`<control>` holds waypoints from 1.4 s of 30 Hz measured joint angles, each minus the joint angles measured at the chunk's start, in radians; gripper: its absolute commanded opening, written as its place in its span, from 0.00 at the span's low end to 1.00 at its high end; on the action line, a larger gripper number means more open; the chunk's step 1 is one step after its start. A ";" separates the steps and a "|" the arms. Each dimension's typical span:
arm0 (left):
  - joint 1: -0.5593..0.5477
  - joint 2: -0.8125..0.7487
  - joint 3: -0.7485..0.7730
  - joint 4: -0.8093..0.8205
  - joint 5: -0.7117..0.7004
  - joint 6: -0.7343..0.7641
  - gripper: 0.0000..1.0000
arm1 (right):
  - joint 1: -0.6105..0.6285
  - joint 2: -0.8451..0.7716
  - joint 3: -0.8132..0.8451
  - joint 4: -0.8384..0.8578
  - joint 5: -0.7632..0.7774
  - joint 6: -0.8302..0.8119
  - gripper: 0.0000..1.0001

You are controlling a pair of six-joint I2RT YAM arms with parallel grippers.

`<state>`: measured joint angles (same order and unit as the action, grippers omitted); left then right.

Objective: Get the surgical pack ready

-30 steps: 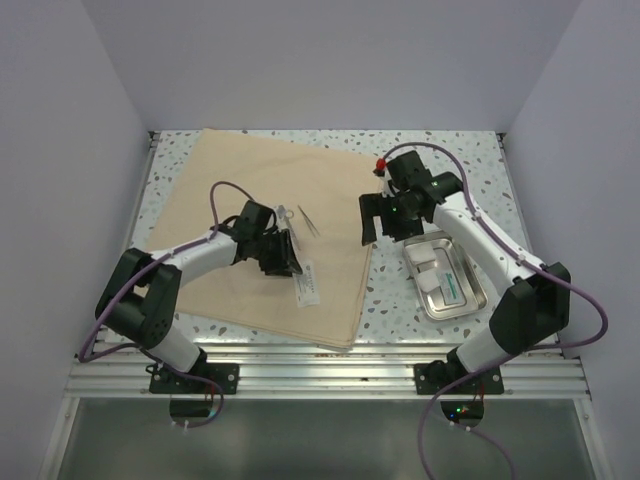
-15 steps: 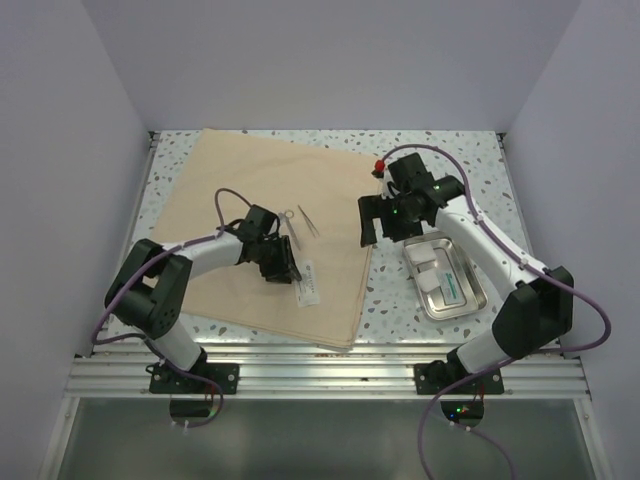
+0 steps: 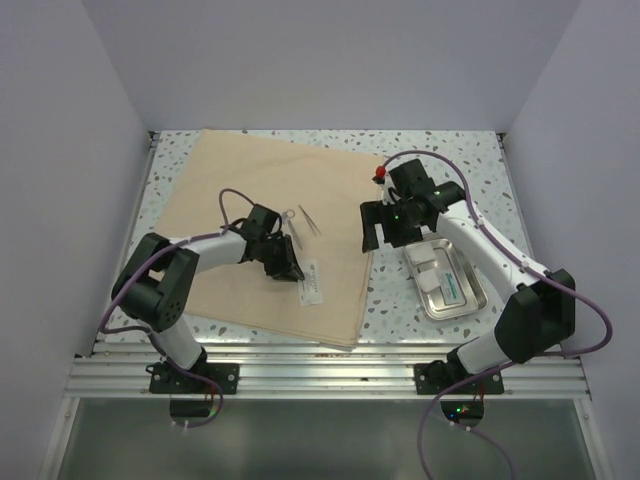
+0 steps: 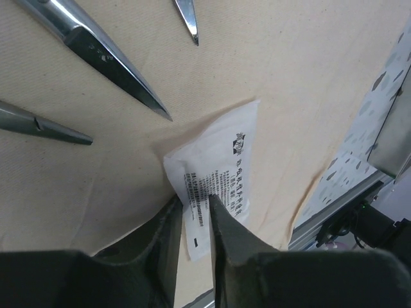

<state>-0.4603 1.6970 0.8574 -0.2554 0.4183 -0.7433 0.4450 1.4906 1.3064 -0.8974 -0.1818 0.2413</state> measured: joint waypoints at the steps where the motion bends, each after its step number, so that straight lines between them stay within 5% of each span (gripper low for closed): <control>1: 0.000 0.006 0.004 0.000 0.002 0.000 0.17 | 0.000 0.000 0.000 0.001 -0.002 0.000 0.84; 5: 0.000 0.043 0.039 -0.006 0.003 0.006 0.00 | 0.000 0.000 0.000 0.003 -0.022 0.001 0.77; 9: 0.000 0.045 0.067 -0.027 -0.011 0.030 0.00 | 0.000 0.000 0.000 0.018 -0.064 0.005 0.78; 14: 0.000 -0.056 0.070 -0.060 0.004 0.055 0.00 | -0.002 0.000 -0.010 0.114 -0.228 0.015 0.97; 23: 0.000 -0.325 0.097 -0.076 0.111 0.029 0.00 | -0.001 0.006 -0.188 0.502 -0.643 0.183 0.95; 29: 0.000 -0.384 0.106 -0.104 0.151 0.020 0.00 | -0.001 0.006 -0.233 0.651 -0.745 0.269 0.88; 33: 0.000 -0.404 0.107 -0.108 0.182 0.018 0.00 | 0.002 0.006 -0.234 0.726 -0.775 0.316 0.73; 42: 0.000 -0.423 0.108 -0.097 0.245 -0.006 0.00 | 0.013 0.010 -0.234 0.748 -0.784 0.343 0.70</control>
<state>-0.4606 1.2739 0.9653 -0.3527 0.6632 -0.7498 0.4583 1.5002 1.0725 -0.1497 -0.9653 0.5842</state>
